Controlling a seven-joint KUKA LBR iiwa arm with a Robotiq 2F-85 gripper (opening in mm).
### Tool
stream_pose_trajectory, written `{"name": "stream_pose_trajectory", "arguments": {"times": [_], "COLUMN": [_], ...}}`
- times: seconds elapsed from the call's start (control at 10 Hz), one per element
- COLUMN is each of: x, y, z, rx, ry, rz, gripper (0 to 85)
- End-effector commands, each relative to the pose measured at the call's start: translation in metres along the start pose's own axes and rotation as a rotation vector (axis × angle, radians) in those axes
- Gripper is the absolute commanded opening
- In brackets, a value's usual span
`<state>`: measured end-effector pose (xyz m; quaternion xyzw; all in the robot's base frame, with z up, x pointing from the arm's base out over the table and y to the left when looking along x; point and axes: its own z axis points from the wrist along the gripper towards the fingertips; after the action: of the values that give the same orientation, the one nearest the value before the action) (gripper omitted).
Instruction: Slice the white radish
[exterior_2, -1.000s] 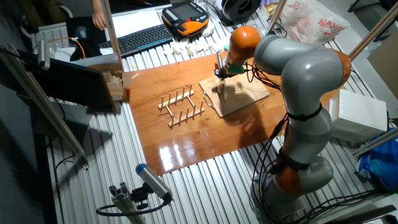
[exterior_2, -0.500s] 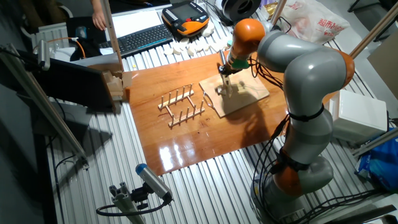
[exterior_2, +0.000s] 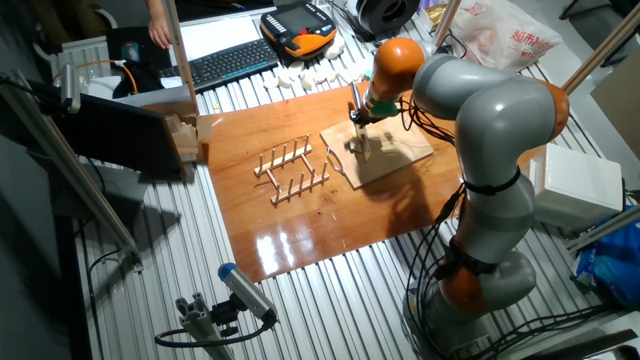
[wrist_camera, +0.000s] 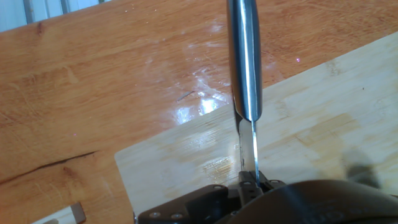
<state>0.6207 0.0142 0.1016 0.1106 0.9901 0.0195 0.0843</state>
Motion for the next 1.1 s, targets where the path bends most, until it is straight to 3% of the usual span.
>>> {"name": "stream_pose_trajectory", "arguments": {"times": [0.0, 0.6, 0.9, 1.0], "x": [0.001, 0.004, 0.002, 0.000], "y": [-0.001, -0.003, -0.003, -0.004], "z": [0.000, 0.016, 0.007, -0.004], "rx": [0.000, -0.018, -0.001, 0.004], "ry": [0.000, -0.010, -0.016, -0.003], "rz": [-0.001, 0.002, 0.002, -0.001], "gripper": [0.0, 0.0, 0.0, 0.0]}}
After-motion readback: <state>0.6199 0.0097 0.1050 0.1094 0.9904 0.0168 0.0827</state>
